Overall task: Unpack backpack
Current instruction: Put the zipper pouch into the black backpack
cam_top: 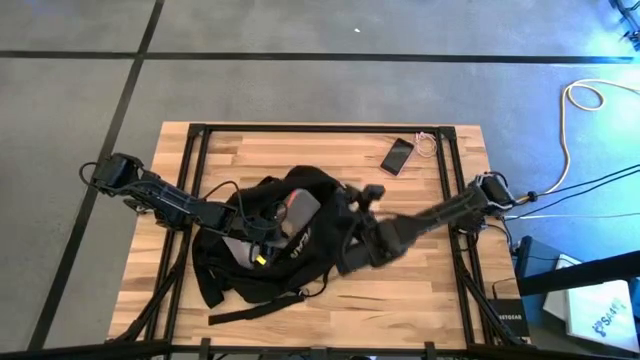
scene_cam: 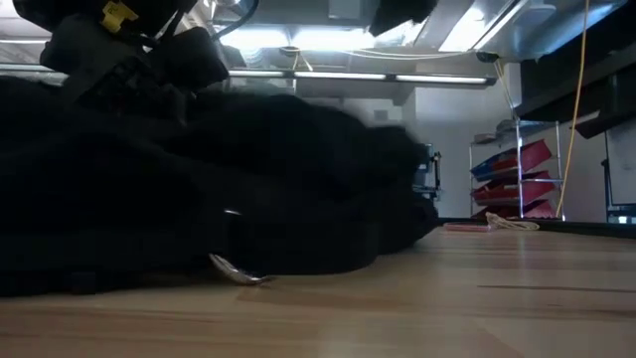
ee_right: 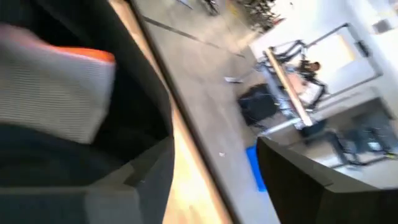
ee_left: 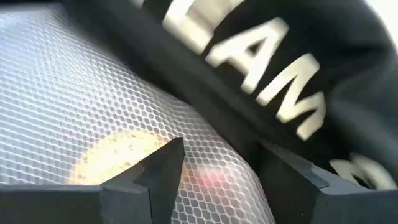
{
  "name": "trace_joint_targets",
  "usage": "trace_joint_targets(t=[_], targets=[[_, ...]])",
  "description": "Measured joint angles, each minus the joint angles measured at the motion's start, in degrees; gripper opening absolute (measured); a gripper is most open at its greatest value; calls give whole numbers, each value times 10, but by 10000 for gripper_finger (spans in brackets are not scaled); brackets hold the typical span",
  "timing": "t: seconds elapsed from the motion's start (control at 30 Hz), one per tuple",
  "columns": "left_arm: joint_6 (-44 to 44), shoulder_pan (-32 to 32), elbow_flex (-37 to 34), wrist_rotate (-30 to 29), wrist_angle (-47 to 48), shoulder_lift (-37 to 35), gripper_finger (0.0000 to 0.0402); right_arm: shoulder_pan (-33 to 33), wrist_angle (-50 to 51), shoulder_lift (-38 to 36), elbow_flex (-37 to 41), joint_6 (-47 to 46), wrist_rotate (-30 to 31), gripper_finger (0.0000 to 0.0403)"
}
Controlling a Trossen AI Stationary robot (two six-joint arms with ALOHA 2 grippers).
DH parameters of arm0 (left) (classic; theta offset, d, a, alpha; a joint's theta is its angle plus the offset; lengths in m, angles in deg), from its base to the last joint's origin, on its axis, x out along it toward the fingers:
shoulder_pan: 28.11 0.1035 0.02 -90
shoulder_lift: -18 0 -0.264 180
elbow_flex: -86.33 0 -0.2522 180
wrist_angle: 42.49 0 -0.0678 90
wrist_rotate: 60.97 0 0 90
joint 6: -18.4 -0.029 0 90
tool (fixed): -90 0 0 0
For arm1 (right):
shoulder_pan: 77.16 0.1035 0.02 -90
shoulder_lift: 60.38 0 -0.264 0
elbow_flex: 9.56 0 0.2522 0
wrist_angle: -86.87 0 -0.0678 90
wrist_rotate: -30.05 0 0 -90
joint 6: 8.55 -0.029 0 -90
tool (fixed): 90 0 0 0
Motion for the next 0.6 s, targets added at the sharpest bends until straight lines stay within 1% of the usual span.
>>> trace_joint_targets(t=[0.13,0.23,0.3,0.4,0.47,0.53,0.6], targets=[[-10,0,0,-38,-1,0,186,53,17,0,0,-64,-18,175],[-11,0,0,-70,-2,0,186,81,10,0,0,-79,-17,158],[-11,0,0,-79,-2,0,186,89,0,0,0,-79,-17,151],[-11,0,0,-79,-3,0,186,83,-15,0,0,-77,7,146],[-11,0,0,-80,-2,0,186,66,-31,0,0,-60,21,145],[-17,0,0,-80,-2,0,186,41,-46,0,0,-49,20,146],[-26,0,1,-87,-1,-3,186,12,-60,0,0,-45,4,152]])
